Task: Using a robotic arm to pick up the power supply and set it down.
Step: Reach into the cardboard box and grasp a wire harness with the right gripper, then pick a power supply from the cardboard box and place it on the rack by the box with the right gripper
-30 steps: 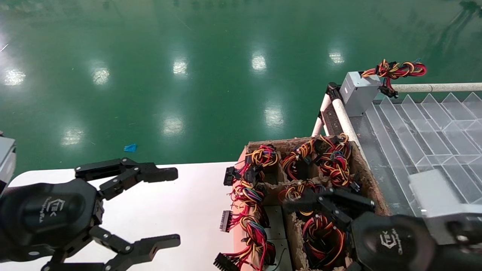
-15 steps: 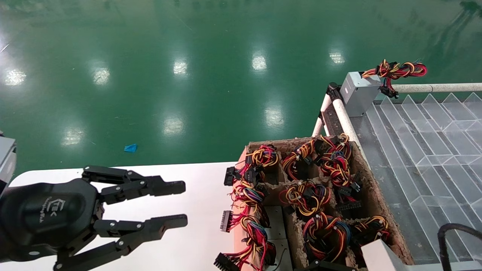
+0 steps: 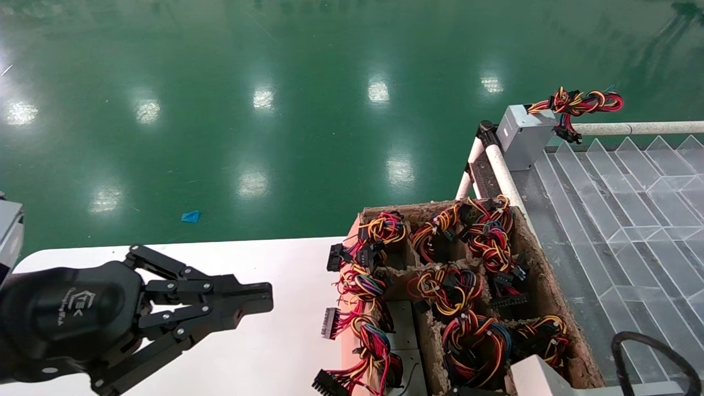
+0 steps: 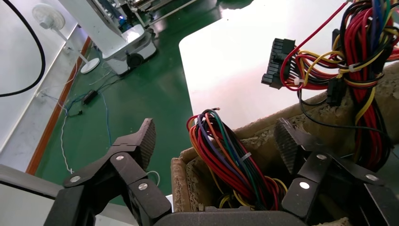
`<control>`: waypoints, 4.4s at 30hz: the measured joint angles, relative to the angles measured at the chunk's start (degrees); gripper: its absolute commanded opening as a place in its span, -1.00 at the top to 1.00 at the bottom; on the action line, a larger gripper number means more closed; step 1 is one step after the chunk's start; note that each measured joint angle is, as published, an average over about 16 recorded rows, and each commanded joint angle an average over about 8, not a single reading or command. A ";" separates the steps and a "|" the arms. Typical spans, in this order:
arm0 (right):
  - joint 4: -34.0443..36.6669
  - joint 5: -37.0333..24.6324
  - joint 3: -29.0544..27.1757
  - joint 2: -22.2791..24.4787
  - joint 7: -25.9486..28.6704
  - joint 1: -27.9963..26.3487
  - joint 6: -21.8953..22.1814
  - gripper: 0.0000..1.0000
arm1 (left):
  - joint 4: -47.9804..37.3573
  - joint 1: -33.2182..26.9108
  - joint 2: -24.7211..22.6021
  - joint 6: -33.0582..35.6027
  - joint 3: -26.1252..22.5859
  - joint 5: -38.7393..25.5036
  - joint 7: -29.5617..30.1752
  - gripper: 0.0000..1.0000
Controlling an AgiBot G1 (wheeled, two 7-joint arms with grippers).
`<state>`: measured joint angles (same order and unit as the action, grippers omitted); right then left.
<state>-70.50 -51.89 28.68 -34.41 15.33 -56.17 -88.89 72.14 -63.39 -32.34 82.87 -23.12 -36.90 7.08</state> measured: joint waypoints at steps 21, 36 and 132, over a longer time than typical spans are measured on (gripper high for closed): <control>-0.61 -1.31 2.92 0.49 1.12 -2.16 0.45 1.00 | 0.00 0.00 0.00 0.00 0.00 0.00 0.00 1.00; -2.92 -1.41 2.98 1.76 2.38 -1.67 2.46 1.00 | 0.00 0.00 0.00 0.00 -0.01 0.01 0.00 1.00; 65.42 13.96 -13.61 -13.80 -25.43 -33.34 29.93 1.00 | 0.00 -0.01 0.01 -0.01 -0.03 0.02 -0.01 1.00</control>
<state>-5.08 -37.92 15.06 -48.21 -10.09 -89.51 -58.96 72.14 -63.40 -32.33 82.86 -23.15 -36.88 7.06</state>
